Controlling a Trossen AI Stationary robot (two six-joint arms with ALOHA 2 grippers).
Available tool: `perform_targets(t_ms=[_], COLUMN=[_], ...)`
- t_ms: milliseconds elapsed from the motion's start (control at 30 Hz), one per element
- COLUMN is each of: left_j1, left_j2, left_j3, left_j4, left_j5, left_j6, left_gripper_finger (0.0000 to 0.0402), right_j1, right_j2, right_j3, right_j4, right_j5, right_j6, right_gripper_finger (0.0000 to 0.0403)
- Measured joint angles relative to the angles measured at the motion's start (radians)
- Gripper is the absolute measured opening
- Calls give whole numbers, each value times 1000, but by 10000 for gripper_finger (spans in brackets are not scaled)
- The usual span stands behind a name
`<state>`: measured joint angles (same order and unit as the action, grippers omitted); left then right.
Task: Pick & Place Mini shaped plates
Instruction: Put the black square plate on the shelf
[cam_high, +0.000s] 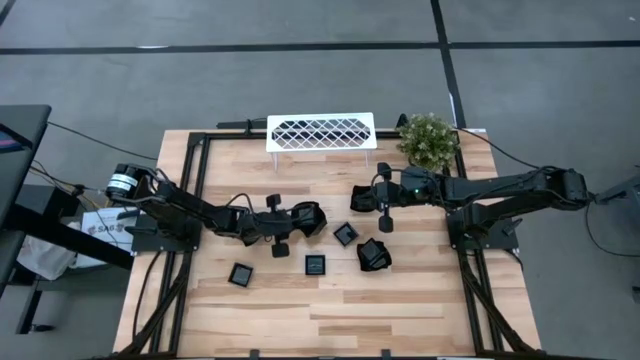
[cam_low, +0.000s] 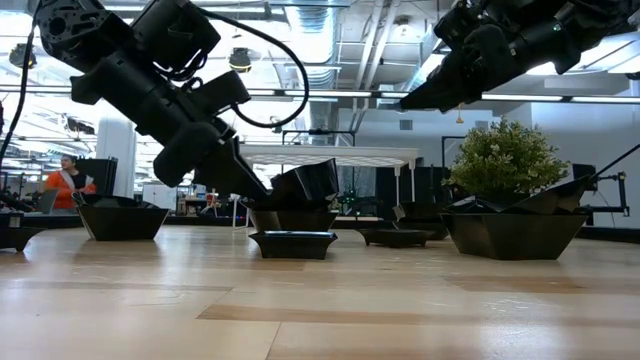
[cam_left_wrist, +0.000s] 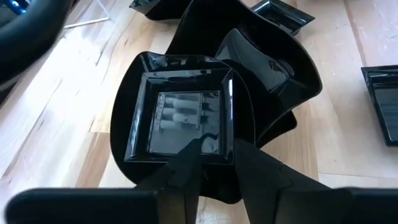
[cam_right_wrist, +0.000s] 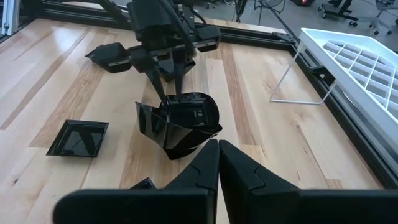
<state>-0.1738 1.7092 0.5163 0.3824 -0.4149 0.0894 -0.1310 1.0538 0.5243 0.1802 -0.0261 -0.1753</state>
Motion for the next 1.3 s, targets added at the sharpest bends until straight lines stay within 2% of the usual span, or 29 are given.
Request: perform_targets(t_ms=[200, 267, 467, 1033, 1300], left_j1=[0, 0, -4, -4, -50], left_j2=[0, 0, 0, -1, -86], left_j3=[0, 0, 0, 0, 3], left_j4=[0, 2, 10, 23, 7], left_j5=[0, 0, 0, -64, -84], left_j6=[18, 22, 68, 71, 94], left_gripper_finger=[17, 7, 5, 5, 5], right_j1=[0, 0, 0, 0, 0], right_j2=[0, 0, 0, 0, 0], right_j3=[0, 0, 0, 0, 0], right_j4=[0, 0, 0, 0, -1], right_j5=[0, 0, 0, 0, 0], right_j6=[0, 0, 0, 0, 0], right_gripper_finger=[6, 6, 6, 6, 6])
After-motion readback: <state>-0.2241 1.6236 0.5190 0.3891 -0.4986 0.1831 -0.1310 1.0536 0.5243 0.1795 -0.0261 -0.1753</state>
